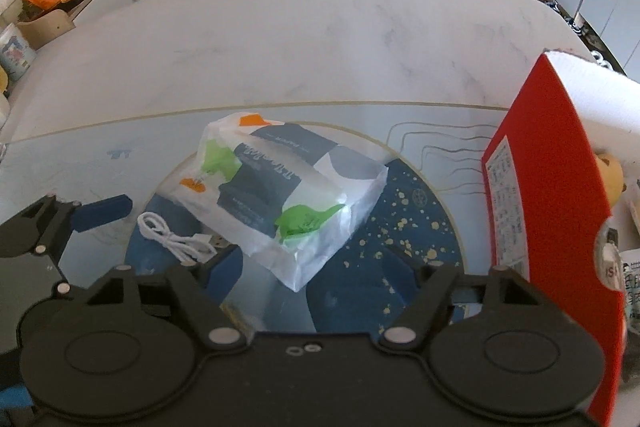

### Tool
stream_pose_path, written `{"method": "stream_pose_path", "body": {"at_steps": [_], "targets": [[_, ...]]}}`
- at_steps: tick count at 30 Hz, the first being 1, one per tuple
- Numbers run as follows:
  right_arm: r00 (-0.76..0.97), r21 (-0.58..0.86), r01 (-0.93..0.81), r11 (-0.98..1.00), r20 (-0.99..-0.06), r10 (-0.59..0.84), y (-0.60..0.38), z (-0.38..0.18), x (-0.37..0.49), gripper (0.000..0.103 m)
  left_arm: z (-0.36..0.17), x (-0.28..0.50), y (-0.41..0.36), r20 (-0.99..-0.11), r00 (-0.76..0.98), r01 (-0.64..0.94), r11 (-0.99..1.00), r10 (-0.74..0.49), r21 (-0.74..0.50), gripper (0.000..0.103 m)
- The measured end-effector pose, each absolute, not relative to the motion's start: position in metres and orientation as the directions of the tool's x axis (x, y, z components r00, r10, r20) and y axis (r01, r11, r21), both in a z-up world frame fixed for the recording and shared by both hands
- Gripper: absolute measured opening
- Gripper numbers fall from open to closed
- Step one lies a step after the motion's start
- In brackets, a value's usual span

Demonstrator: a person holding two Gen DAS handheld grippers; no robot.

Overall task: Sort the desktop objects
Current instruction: 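Grasp the white cable with the left tool while the right tool grasps the white-green packet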

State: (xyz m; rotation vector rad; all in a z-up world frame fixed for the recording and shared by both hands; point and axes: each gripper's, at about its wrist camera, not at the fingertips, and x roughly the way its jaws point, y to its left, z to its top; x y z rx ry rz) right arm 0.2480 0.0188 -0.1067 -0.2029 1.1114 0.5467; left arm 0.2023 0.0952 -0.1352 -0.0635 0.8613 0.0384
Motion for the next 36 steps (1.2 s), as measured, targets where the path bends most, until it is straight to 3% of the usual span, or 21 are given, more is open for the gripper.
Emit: {"method": "stream_pose_path", "body": {"at_steps": [14,22,24,36], "targets": [[0.333,0.107,-0.51,0.854,-0.89,0.311,0.02,-0.117,0.254,0.056,-0.141,0.201,0.086,-0.749,0.659,-0.077,0.997,0.064,0.017,0.102],[0.34,0.098,-0.51,0.854,-0.89,0.305,0.019,-0.117,0.251,0.041,-0.137,0.198,0.083,-0.746,0.664,-0.073,0.997,0.06,0.015,0.087],[0.34,0.098,-0.505,0.857,-0.891,0.302,0.022,-0.117,0.251,0.036,-0.135,0.197,0.083,-0.742,0.668,-0.068,0.998,0.057,0.016,0.079],[0.346,0.107,-0.492,0.864,-0.887,0.306,0.017,-0.111,0.246,0.01,-0.134,0.195,0.083,-0.744,0.666,-0.052,0.999,0.045,0.013,0.078]]}}
